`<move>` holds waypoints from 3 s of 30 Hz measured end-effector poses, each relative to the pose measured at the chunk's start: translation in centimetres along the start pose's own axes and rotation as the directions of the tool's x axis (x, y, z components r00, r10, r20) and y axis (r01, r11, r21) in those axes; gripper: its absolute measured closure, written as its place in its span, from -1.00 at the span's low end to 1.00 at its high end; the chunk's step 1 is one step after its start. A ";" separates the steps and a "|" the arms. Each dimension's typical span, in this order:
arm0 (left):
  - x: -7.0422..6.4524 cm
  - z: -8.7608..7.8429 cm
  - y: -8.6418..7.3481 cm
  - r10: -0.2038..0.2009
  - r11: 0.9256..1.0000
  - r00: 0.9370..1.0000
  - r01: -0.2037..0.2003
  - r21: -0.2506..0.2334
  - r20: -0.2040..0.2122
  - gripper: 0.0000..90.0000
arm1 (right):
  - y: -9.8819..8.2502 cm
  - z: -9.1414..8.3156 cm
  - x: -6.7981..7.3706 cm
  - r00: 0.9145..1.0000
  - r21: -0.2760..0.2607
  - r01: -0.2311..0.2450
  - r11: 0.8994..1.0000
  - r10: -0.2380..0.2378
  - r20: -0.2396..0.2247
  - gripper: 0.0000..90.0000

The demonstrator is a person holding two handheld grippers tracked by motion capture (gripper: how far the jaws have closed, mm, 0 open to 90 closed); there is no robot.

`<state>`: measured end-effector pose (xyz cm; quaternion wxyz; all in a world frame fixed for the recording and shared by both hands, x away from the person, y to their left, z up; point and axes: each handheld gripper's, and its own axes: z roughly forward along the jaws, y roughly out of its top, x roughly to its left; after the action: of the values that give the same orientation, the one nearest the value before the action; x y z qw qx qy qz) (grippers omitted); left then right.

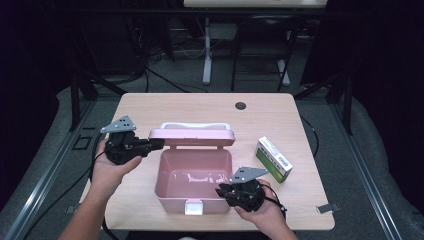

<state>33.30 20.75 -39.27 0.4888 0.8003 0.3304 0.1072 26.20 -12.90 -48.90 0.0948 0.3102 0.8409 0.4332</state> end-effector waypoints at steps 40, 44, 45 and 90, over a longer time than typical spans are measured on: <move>1.5 1.3 0.9 -0.033 0.999 0.999 0.034 0.023 -0.028 0.88 | 0.3 0.3 0.1 1.000 0.007 -0.005 1.000 0.005 0.010 0.52; 1.6 1.5 0.8 -0.039 0.999 0.999 0.040 0.025 -0.031 0.88 | 0.3 0.3 0.1 1.000 0.004 -0.005 1.000 0.005 0.010 0.52; 1.6 1.5 0.8 -0.040 0.999 0.999 0.041 0.025 -0.031 0.88 | 0.3 0.3 0.1 1.000 0.003 -0.004 1.000 0.004 0.010 0.52; 3.2 3.2 0.4 -0.060 0.995 0.992 0.068 0.072 -0.111 0.80 | 0.1 0.3 0.1 1.000 -0.005 -0.001 1.000 0.001 0.010 0.52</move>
<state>37.50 20.43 -40.99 0.4426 0.8001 0.3860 0.1223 26.32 -12.64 -48.93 0.0995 0.3126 0.8391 0.4340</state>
